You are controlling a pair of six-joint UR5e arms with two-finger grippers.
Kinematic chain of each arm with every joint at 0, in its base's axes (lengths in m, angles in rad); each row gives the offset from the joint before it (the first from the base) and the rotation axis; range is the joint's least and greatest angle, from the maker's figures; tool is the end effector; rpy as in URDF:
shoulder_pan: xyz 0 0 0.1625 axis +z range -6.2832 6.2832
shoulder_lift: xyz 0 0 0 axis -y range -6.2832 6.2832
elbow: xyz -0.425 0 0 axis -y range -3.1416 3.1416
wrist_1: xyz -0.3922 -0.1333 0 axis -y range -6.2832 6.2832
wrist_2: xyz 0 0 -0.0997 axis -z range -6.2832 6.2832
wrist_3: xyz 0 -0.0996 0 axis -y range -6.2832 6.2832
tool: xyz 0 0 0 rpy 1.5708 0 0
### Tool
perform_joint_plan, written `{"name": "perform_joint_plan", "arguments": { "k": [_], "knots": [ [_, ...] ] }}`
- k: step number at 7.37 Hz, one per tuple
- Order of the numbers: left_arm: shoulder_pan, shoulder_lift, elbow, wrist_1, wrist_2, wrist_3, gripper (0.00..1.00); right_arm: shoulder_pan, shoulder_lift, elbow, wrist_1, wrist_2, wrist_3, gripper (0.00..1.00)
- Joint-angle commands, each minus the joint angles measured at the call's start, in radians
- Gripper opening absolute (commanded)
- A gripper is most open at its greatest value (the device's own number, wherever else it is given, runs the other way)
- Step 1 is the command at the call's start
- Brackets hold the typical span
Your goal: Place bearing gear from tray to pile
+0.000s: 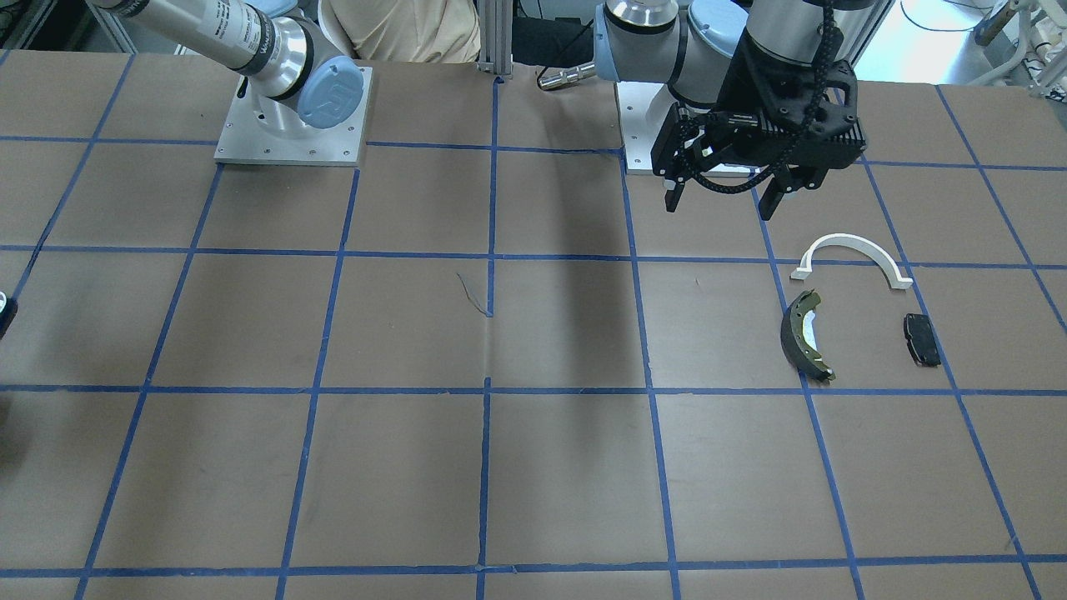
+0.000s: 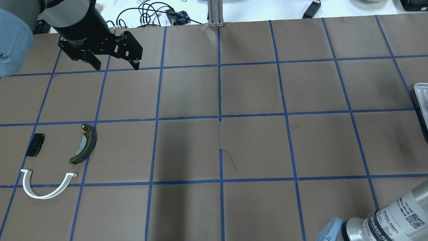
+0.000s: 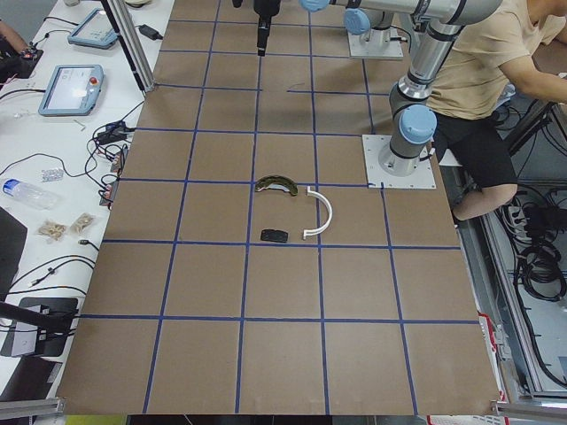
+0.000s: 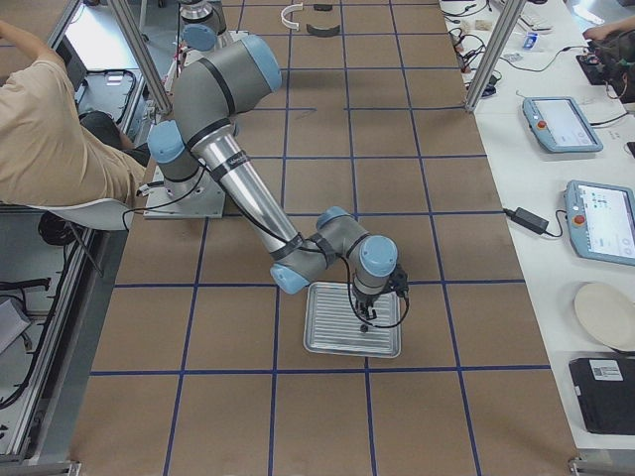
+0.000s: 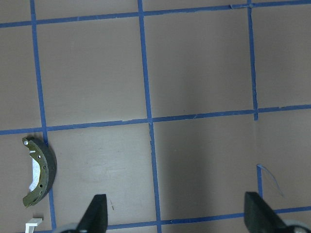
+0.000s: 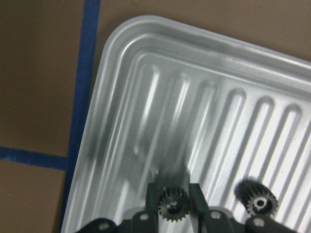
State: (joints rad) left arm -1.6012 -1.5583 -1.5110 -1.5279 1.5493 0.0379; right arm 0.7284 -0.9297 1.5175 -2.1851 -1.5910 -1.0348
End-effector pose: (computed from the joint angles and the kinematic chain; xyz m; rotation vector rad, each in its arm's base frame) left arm -0.1505 -0.4920 0.5283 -0.1083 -3.1135 0.1798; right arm -0.4222 -0.5525 0.1887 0.2981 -3.0939 -0.0010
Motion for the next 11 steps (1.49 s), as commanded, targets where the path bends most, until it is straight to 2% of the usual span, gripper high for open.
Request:
{"name": "perform_joint_plan", "arguments": {
  "k": [1, 2, 3, 4, 7, 10, 11],
  "knots": [
    [0.001, 0.001, 0.0, 0.0, 0.0, -0.001, 1.0, 0.011, -0.041, 0.0, 0.022, -0.036, 0.025, 0.04],
    [0.001, 0.001, 0.0, 0.0, 0.0, -0.001, 1.0, 0.055, -0.101, 0.022, 0.042, -0.026, 0.091, 0.04],
    [0.001, 0.0, 0.0, 0.0, 0.0, -0.001, 1.0, 0.156, -0.162, 0.051, 0.07, -0.04, 0.161, 0.04],
    [0.001, 0.001, 0.0, 0.0, 0.0, -0.003, 1.0, 0.236, -0.225, 0.088, 0.103, -0.029, 0.299, 0.04],
    [0.001, 0.001, 0.0, -0.001, 0.0, -0.007, 1.0, 0.587, -0.362, 0.217, 0.163, -0.026, 0.734, 0.04],
    [0.001, 0.001, 0.0, -0.001, 0.0, -0.007, 1.0, 0.973, -0.357, 0.25, 0.148, -0.009, 1.24, 0.03],
    [0.001, 0.001, 0.0, -0.001, 0.0, -0.006, 1.0, 1.067, -0.321, 0.244, 0.134, 0.038, 1.324, 0.03]
  ]
}}
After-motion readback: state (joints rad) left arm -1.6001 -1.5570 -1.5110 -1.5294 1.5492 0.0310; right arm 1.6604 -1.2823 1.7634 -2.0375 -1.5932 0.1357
